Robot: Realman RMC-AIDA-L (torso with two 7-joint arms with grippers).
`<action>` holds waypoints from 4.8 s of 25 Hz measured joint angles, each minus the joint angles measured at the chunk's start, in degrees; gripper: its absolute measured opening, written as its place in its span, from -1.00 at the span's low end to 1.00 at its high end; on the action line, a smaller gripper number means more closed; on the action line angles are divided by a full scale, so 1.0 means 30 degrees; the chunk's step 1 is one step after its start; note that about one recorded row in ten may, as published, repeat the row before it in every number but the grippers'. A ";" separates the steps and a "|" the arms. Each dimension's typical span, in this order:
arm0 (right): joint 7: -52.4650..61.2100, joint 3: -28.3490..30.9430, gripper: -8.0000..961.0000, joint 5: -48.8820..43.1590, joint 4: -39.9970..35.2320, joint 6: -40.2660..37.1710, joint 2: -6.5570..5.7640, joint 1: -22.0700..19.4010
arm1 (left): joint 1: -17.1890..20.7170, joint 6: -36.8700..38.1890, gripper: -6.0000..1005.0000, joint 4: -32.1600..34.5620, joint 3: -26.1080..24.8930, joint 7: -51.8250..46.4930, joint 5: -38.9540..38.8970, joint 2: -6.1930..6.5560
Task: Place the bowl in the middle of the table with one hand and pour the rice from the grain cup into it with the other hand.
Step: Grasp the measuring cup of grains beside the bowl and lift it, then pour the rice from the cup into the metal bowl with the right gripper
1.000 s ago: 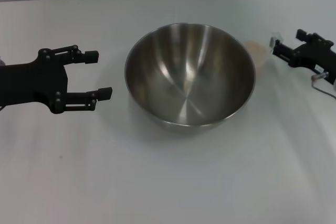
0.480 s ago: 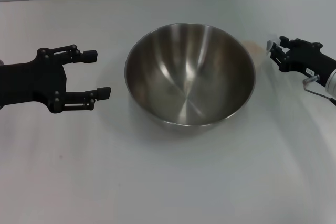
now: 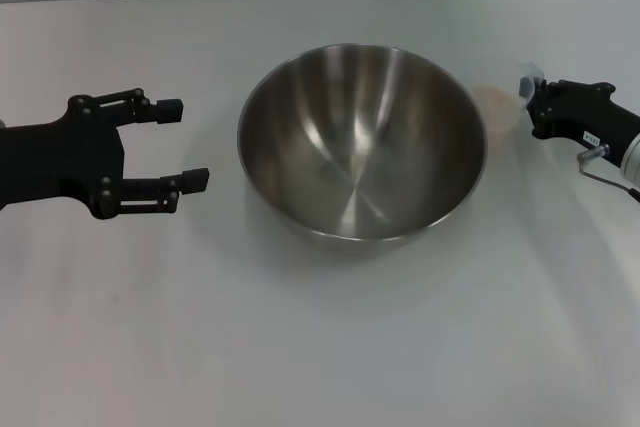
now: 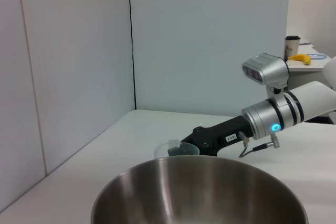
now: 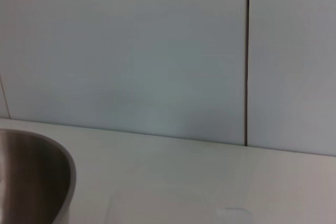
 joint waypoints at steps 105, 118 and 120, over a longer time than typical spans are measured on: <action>-3.8675 -0.3458 -0.95 0.5763 0.1383 -1.0006 0.0205 0.2045 | 0.0504 0.0177 0.66 0.0673 -0.2959 0.0000 -0.0943 -0.1349; -3.9932 -0.3800 -0.95 0.5727 0.1500 -1.0105 0.0203 0.1932 | 0.0509 0.0208 0.66 0.0675 -0.2960 -0.0001 -0.0941 -0.1349; -4.0170 -0.3869 -0.95 0.5743 0.1515 -1.0104 0.0204 0.1915 | 0.0486 0.0207 0.66 0.0675 -0.2960 -0.0001 -0.0939 -0.1349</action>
